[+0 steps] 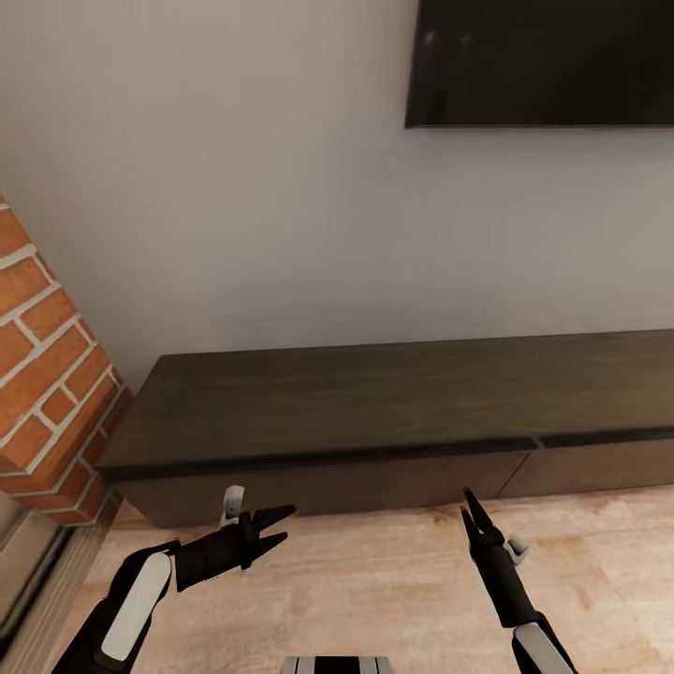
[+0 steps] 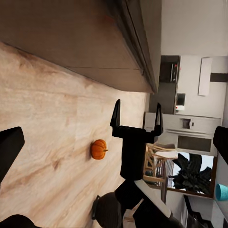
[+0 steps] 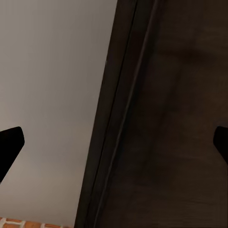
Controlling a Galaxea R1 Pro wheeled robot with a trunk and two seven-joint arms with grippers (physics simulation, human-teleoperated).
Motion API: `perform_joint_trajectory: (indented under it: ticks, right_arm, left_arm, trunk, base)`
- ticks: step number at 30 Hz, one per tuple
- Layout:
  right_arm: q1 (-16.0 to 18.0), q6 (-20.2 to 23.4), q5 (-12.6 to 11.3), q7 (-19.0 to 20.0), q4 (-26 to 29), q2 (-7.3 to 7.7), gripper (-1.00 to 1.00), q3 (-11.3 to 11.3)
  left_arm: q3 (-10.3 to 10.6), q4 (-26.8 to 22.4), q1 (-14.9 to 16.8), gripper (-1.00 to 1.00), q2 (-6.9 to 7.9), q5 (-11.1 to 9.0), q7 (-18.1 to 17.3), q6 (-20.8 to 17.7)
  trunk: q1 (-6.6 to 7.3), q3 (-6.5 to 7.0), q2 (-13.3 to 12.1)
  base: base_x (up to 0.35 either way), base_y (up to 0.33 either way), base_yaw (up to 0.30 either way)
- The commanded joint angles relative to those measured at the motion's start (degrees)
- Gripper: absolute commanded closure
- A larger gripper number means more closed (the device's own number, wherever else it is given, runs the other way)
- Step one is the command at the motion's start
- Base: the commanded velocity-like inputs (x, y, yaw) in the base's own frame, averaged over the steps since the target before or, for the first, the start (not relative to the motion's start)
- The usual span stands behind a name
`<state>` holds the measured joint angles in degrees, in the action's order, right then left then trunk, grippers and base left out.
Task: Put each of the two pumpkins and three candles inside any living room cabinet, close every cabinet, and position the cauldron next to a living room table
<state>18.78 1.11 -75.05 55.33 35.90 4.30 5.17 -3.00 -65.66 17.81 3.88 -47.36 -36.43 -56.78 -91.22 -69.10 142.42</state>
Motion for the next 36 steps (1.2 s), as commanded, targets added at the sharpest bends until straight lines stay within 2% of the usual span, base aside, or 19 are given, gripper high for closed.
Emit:
perform_joint_trajectory:
  ticks: [1, 12, 24, 27, 36]
  right_arm:
    - [0.03, 0.12, -0.42, 0.20, -0.04, 0.03, -1.00, -0.10]
    - [0.03, 0.12, -0.44, 0.17, -0.12, 0.09, -1.00, -0.08]
    - [0.03, 0.12, -0.50, 0.21, -1.51, 0.01, -1.00, -0.10]
    - [0.03, 0.12, -0.53, 0.21, -1.59, 0.00, -1.00, -0.14]
    - [0.03, 0.16, -0.58, 0.21, -1.61, 0.00, -1.00, -0.16]
  left_arm:
    - [-0.08, 0.01, 0.03, -1.00, -0.01, 0.17, -0.26, -0.26]
    - [-0.08, 0.01, 0.03, -1.00, -0.01, 0.17, -0.25, -0.26]
    - [-0.16, 0.01, -0.02, -1.00, -0.01, 0.20, -0.28, -0.26]
    - [-0.16, 0.01, -0.05, -1.00, -0.01, 0.17, -0.30, -0.26]
    - [-0.19, 0.01, -0.05, -1.00, -0.01, 0.16, -0.27, -0.26]
  trunk:
    - [-0.02, -0.04, 0.01]
    - [-0.02, -0.04, 0.01]
    - [-0.02, -0.04, 0.01]
    - [-0.48, -0.62, 0.83]
    - [-0.48, -0.62, 0.83]
  base:
    - [0.252, -0.002, 0.000]
    - [0.251, 0.000, 0.000]
    - [0.019, 0.000, 0.000]
    - [0.000, 0.000, 0.000]
    - [0.000, 0.000, 0.000]
